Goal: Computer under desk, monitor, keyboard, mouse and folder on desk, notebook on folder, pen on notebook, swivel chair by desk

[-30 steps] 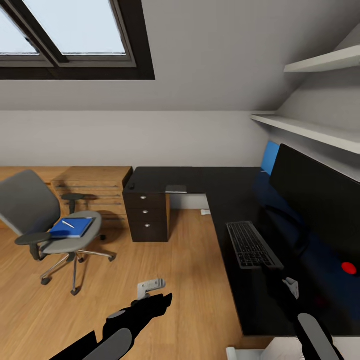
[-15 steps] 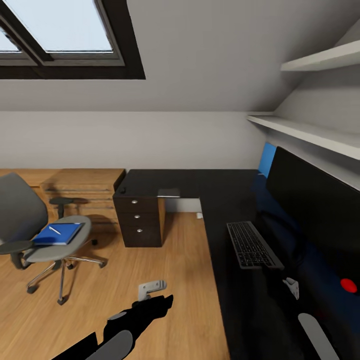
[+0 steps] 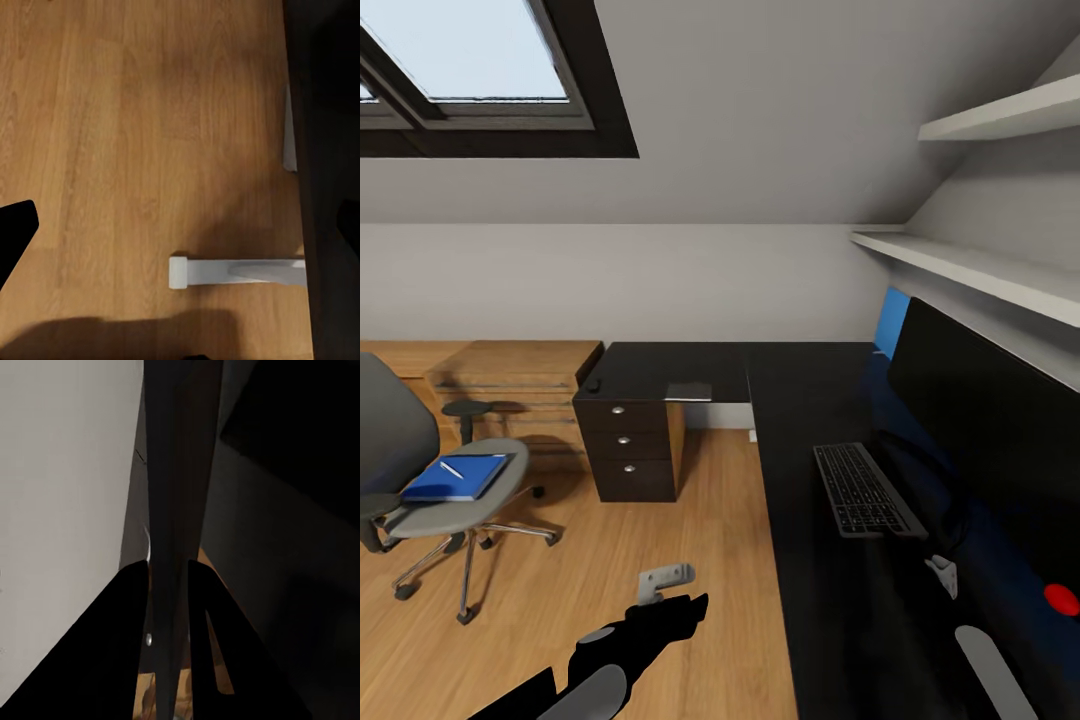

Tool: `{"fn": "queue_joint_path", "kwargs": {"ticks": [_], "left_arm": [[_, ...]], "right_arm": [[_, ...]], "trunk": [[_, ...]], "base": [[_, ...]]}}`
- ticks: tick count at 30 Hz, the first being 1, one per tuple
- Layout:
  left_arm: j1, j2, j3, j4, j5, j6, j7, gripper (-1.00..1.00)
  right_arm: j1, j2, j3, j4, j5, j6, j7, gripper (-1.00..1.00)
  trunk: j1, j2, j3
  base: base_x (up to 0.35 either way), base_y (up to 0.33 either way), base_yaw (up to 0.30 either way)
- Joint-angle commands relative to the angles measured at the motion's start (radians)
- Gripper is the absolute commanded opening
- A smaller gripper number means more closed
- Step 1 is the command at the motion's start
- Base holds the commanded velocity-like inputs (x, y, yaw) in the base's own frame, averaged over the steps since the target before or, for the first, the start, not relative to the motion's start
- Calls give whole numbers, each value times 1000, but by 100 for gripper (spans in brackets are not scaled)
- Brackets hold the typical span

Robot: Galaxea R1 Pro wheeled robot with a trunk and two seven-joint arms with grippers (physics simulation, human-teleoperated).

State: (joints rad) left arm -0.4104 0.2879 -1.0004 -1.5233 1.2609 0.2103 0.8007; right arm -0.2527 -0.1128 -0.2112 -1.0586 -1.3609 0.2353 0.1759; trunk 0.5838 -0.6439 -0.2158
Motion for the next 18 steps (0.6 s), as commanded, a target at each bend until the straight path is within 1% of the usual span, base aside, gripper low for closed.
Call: {"fn": "queue_joint_path", "kwargs": {"ticks": [1,3,5,6,7,11,15,18], "left_arm": [[-1,1,-2,-1,2,3,6,100],[-1,1,-2,-1,2,2,7,100],[-2,1,-3,-1,3,3,7,100],[-2,1,-3,-1,4,3,5,100],[-2,1,-3,-1,4,3,4,100],[-2,0,-3,4,5,2,6,100],[-2,-1,-3,12,5,1,5,100],[-2,-1,-3,16,5,1,5,100]], "right_arm": [[-3,-1,-1,11,5,7,-4,-100],[-11,-3,-2,25,5,7,-6,-100],[-41,-3,-2,63,5,7,-7,-100],[-89,-2,-2,128,6,3,-7,-100],[-117,0,-1,169,6,1,-7,-100],[-200,0,-1,284,6,-4,-7,-100],[-239,-3,-2,314,8,-12,-7,-100],[-253,-8,-2,319,8,-16,-7,-100]], "trunk": [[0,-1,-2],[0,-1,-2],[0,-1,-2],[0,-1,-2],[0,-1,-2],[0,-1,-2],[0,-1,-2],[0,-1,-2]], "base": [[5,-3,0],[3,-2,0],[1,0,0],[0,0,0],[0,0,0],[0,0,0],[0,0,0],[0,0,0]]}}
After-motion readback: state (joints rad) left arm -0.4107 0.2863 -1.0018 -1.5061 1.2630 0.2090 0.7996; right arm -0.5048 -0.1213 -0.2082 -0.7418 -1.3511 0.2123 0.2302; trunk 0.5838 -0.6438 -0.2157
